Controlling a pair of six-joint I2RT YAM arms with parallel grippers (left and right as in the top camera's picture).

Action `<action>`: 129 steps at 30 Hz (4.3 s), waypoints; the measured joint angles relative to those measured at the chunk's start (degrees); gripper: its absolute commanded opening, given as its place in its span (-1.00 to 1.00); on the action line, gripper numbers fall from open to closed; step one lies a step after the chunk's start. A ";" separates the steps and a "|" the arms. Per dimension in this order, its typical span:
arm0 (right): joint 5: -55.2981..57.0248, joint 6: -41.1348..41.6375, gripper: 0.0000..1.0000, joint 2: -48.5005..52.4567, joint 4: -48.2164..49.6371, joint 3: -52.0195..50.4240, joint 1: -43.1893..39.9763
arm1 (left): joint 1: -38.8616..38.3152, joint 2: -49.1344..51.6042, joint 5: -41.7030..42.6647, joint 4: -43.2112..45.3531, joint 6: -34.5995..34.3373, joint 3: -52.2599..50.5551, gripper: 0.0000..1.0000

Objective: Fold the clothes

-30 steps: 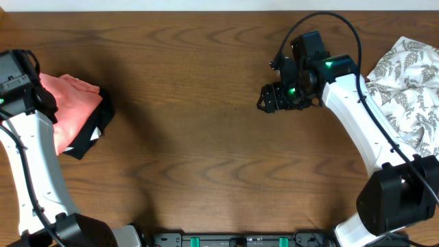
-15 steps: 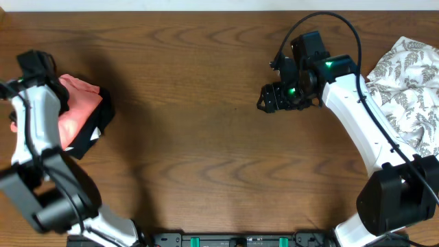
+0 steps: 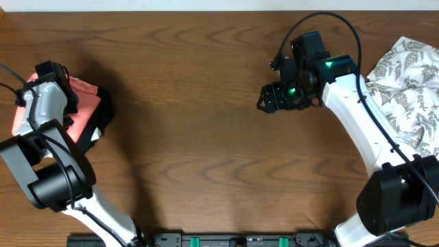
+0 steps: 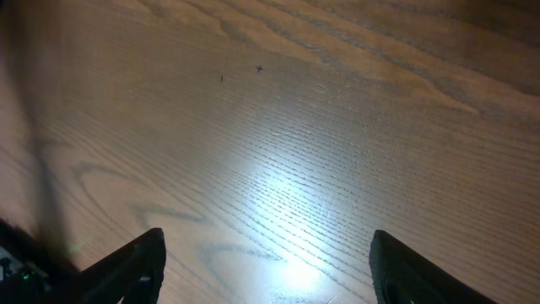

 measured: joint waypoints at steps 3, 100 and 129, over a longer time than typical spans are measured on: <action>0.00 -0.02 0.57 0.00 0.22 0.00 0.00 | -0.20 -2.10 0.09 0.09 0.61 -0.02 0.20; 24.70 9.68 0.98 -63.28 6.19 -43.65 -7.10 | -20.48 -71.73 53.13 1.57 13.51 -32.04 0.96; 27.41 6.84 0.99 -99.97 21.81 -62.69 -8.57 | -20.48 -71.63 52.72 1.57 13.51 -32.09 0.96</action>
